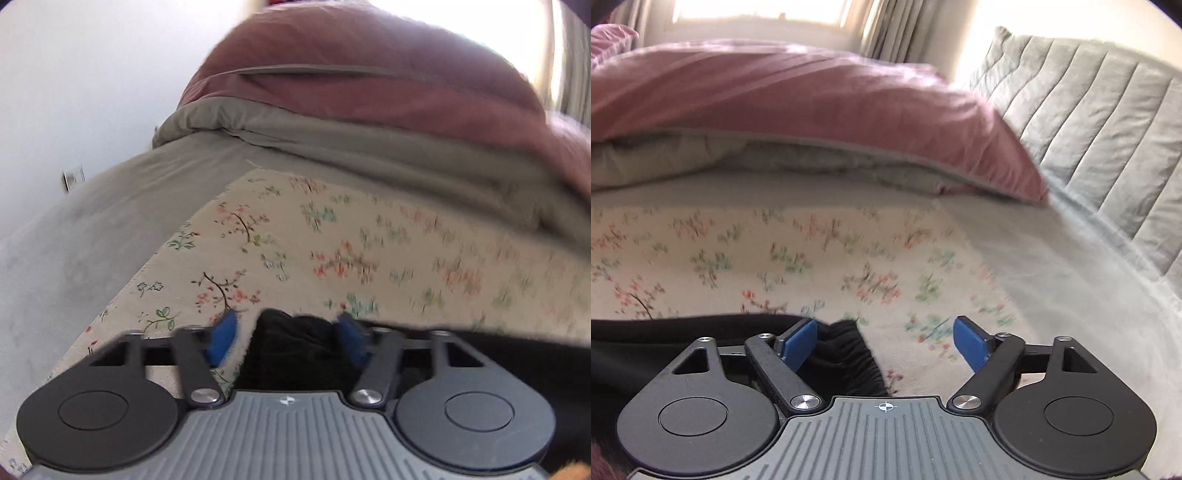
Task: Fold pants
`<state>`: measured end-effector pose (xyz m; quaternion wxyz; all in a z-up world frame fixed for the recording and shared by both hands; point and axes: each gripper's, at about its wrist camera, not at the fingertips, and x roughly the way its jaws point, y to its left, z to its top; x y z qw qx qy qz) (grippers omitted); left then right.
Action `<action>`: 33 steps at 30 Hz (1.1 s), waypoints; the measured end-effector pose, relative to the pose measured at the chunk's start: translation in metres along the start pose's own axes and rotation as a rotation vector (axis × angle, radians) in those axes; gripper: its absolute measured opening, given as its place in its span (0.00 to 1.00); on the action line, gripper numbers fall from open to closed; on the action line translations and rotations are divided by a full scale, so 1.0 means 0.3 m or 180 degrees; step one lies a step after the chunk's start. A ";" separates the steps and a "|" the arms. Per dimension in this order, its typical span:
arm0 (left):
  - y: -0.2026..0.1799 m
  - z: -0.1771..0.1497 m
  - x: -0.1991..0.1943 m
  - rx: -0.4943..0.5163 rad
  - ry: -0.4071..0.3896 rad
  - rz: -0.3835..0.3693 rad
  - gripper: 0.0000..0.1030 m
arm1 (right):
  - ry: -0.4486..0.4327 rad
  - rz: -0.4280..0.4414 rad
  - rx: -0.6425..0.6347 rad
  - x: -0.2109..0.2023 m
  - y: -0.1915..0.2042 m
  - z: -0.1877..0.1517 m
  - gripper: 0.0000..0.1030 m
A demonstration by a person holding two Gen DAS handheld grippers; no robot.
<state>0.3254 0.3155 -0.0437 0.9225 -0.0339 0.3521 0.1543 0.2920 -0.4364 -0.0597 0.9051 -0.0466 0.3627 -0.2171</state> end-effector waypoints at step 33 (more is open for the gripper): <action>0.278 -0.190 -0.452 -0.0581 0.0066 0.0157 0.96 | 0.0048 0.0830 0.0462 -0.506 -0.015 -0.145 0.68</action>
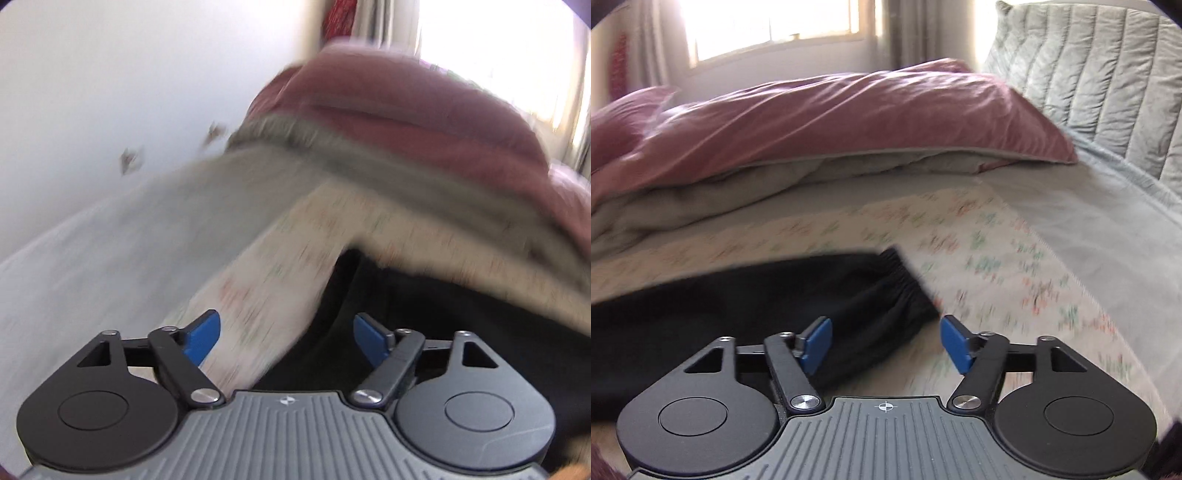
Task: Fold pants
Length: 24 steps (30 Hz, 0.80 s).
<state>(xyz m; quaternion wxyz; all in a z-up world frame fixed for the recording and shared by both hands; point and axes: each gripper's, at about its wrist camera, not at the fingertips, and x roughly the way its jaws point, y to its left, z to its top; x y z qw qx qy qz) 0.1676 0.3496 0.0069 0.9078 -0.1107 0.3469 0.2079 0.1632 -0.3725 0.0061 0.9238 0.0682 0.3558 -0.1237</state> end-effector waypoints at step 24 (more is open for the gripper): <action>0.226 -0.150 -0.068 -0.1326 0.0120 -0.0060 0.37 | 0.0507 -0.0470 -0.0357 -0.101 -0.126 -0.341 0.23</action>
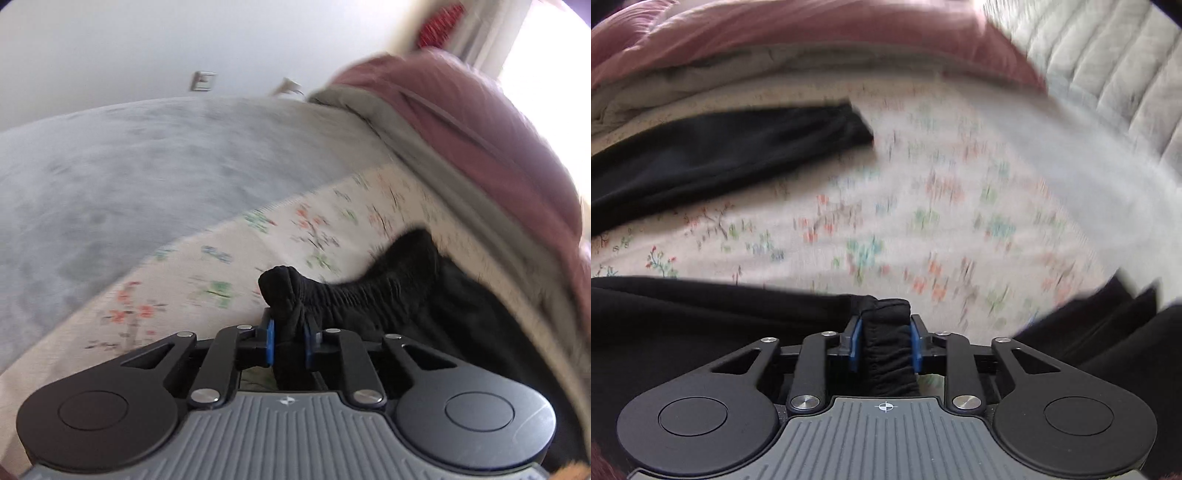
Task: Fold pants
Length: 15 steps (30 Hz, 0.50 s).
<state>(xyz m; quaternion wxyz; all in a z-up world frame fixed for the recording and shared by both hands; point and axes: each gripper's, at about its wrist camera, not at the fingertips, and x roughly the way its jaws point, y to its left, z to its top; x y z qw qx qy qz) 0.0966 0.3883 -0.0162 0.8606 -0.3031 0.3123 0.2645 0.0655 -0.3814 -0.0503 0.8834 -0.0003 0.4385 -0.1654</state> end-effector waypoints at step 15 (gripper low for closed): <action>0.082 -0.045 -0.026 0.0078 0.0274 -0.0107 0.51 | -0.0141 -0.0530 -0.0008 0.005 0.048 -0.041 0.56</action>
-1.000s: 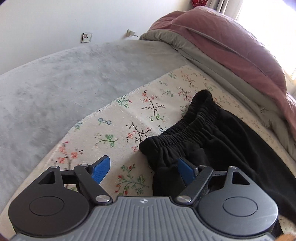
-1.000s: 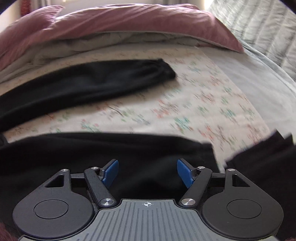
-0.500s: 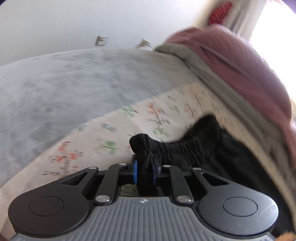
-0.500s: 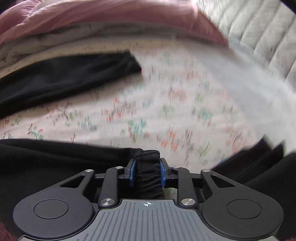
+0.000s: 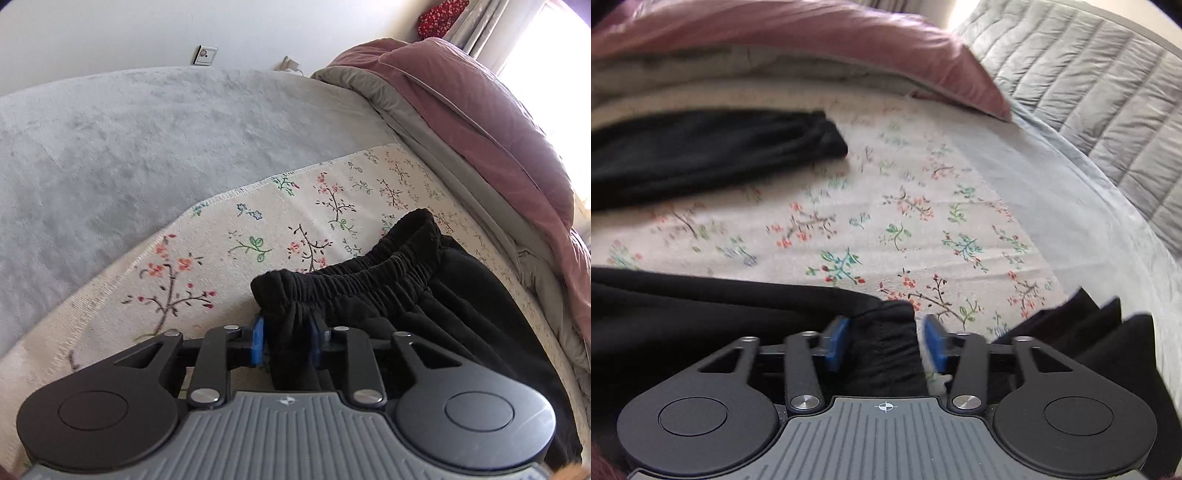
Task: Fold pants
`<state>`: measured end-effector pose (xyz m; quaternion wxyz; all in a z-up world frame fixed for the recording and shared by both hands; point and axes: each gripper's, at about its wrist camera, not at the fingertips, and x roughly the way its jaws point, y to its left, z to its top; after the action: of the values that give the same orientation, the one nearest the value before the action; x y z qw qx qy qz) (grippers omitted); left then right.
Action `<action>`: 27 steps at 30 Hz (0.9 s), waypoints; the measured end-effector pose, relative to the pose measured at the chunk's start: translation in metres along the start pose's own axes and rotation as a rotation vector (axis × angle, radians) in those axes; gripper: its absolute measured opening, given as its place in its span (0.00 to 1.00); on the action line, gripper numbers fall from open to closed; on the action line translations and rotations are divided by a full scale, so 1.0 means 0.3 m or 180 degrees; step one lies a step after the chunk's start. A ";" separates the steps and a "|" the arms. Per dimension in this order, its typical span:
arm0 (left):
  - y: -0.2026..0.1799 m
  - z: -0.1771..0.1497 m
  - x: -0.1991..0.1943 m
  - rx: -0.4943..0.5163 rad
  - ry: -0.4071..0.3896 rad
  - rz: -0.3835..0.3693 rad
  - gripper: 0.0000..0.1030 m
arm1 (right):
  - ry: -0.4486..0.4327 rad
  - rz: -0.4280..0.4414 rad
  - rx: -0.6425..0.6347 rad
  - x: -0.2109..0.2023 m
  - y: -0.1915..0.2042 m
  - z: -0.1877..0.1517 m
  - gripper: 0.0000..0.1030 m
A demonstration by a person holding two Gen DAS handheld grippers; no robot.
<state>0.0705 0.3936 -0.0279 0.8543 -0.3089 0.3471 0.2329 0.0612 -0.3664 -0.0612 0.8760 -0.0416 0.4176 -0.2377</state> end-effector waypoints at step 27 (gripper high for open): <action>0.015 -0.017 -0.083 0.0030 -0.0001 -0.0182 0.39 | 0.0230 0.1480 -0.0754 -0.359 0.123 -0.291 0.55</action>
<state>0.0492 0.3887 -0.0142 0.8621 -0.3147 0.3391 0.2067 -0.0483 -0.2742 -0.0513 0.8806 -0.0383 0.4719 0.0191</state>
